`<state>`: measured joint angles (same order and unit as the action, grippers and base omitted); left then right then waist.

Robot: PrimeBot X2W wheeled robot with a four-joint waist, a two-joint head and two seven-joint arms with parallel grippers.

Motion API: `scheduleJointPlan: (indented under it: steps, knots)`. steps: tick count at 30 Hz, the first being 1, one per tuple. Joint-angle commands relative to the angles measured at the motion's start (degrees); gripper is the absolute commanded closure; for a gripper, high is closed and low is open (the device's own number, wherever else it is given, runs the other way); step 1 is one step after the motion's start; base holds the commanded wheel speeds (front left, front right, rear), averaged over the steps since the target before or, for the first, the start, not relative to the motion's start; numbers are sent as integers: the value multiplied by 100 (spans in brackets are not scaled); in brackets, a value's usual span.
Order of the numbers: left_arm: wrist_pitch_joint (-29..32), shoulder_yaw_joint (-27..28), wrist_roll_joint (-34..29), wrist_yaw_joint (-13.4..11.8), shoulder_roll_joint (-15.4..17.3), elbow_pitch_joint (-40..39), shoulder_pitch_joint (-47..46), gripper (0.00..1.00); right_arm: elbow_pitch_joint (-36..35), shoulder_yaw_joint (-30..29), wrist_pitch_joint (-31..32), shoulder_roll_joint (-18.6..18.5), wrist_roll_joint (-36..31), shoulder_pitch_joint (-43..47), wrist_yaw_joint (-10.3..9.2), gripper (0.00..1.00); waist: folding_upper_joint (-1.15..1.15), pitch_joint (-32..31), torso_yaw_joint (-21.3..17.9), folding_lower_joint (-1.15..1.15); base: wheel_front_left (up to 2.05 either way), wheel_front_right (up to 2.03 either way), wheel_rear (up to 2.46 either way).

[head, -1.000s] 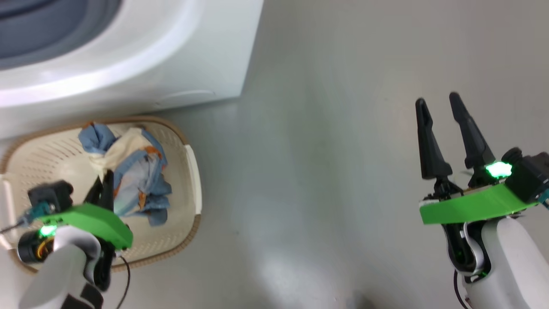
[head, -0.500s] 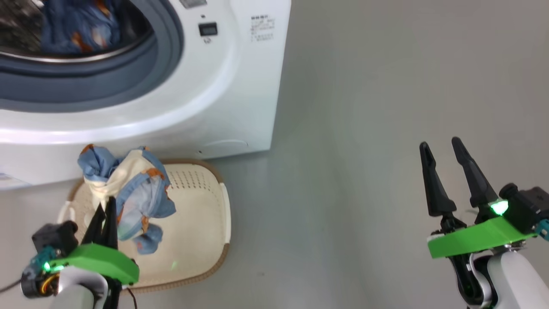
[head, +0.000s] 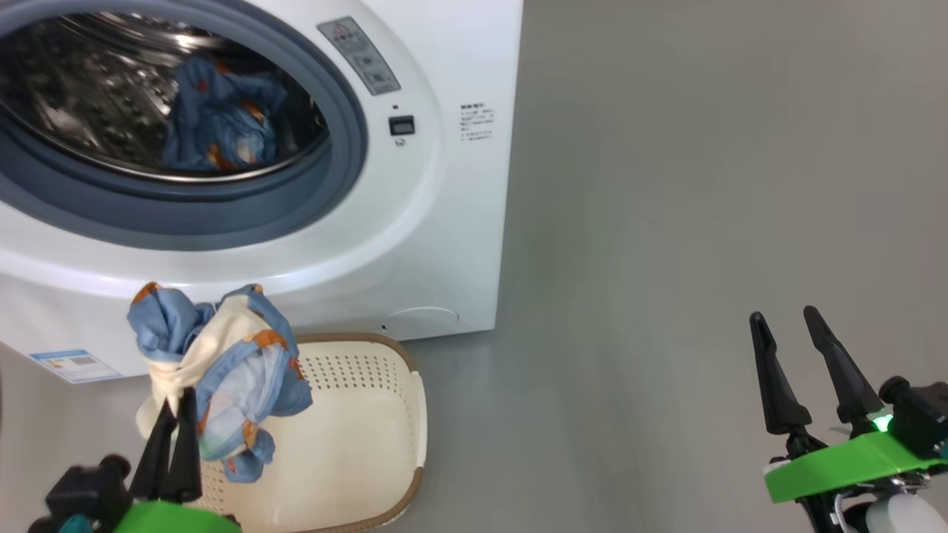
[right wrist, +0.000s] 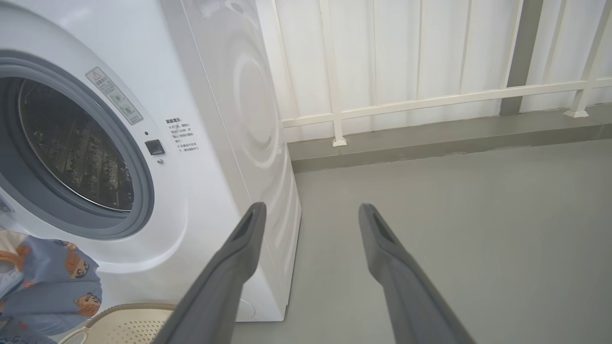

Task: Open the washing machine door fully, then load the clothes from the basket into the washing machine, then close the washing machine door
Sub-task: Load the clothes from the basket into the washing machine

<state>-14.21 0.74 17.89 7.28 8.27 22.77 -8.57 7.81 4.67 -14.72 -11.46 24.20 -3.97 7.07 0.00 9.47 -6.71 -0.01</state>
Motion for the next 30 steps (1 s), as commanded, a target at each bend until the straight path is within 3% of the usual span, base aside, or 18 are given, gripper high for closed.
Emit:
scheduleJointPlan:
  steps: [1, 7, 14, 22, 30]
  knots:
    - [-78, 250, -87, 19, 96, -333, 96, 100, -126, 40, -28, -122, -18, 60, 42, 0, 0, -212, 142, 1, 0, 0, 0]
    - [-79, 509, -255, 20, -57, -1269, 717, 100, -158, -46, -28, -164, -29, 223, 42, 0, 0, -313, 272, 1, 0, 0, 0]
    - [-79, 597, -364, 20, -230, -1827, 1112, 100, -189, -89, -28, -175, -38, 267, 42, 0, 0, -305, 357, 1, 0, 0, 0]
    - [-79, 619, -354, 20, -303, -1910, 996, 100, -241, -94, -28, -180, -35, 203, 42, 0, 0, -126, 356, 1, 0, 0, 0]
    - [-79, 660, -320, 21, -216, -1673, 183, 100, -275, -92, -28, -93, -22, -14, 42, 0, 0, 351, 248, 1, 0, 0, 0]
